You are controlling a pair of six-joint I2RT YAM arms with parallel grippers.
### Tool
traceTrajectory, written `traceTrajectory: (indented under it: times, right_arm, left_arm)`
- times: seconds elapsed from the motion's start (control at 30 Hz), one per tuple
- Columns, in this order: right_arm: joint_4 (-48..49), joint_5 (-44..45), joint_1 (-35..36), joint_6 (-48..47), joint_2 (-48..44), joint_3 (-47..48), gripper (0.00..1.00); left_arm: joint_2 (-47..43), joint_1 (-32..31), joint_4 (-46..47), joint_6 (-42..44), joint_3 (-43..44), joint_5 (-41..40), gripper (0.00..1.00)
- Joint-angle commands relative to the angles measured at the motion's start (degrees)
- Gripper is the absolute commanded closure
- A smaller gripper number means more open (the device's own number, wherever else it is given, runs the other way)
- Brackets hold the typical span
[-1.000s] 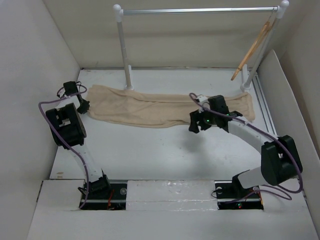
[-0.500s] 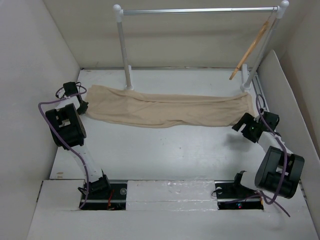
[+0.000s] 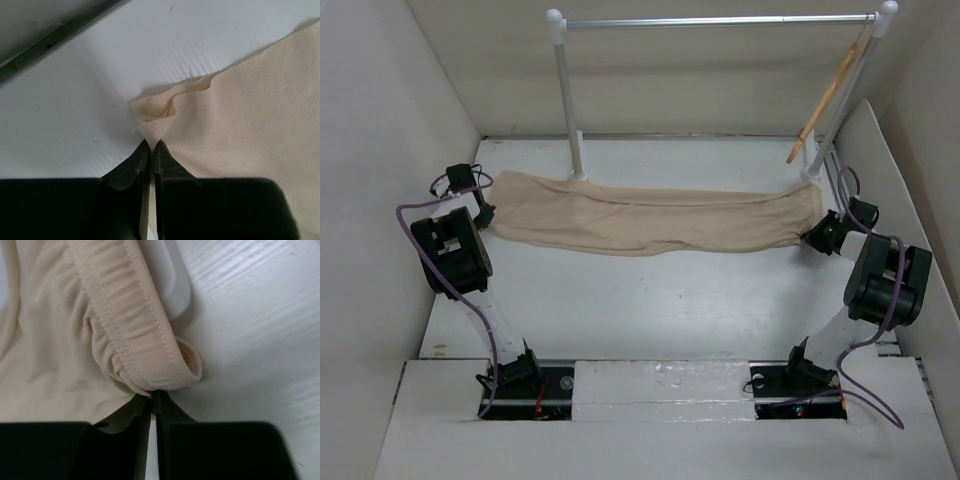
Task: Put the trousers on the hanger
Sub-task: Fold the trousers at the center of the board.
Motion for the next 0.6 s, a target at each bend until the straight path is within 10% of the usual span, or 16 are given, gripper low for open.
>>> traceTrajectory:
  times: [0.0, 0.03, 0.57]
  right_arm:
    - [-0.7, 0.2, 1.3, 0.9, 3.6, 3.1, 0.89]
    - [-1.0, -0.6, 1.3, 0.7, 3.9, 3.4, 1.0]
    - [-16.4, 0.9, -15.0, -13.2, -19.8, -11.7, 1.0]
  left_arm:
    - [-0.3, 0.8, -2.3, 1.5, -0.1, -2.4, 1.0]
    - [-0.6, 0.8, -2.4, 1.4, -0.4, -2.6, 1.0]
    - [-11.6, 2.6, -8.8, 1.7, -12.9, -15.2, 1.0]
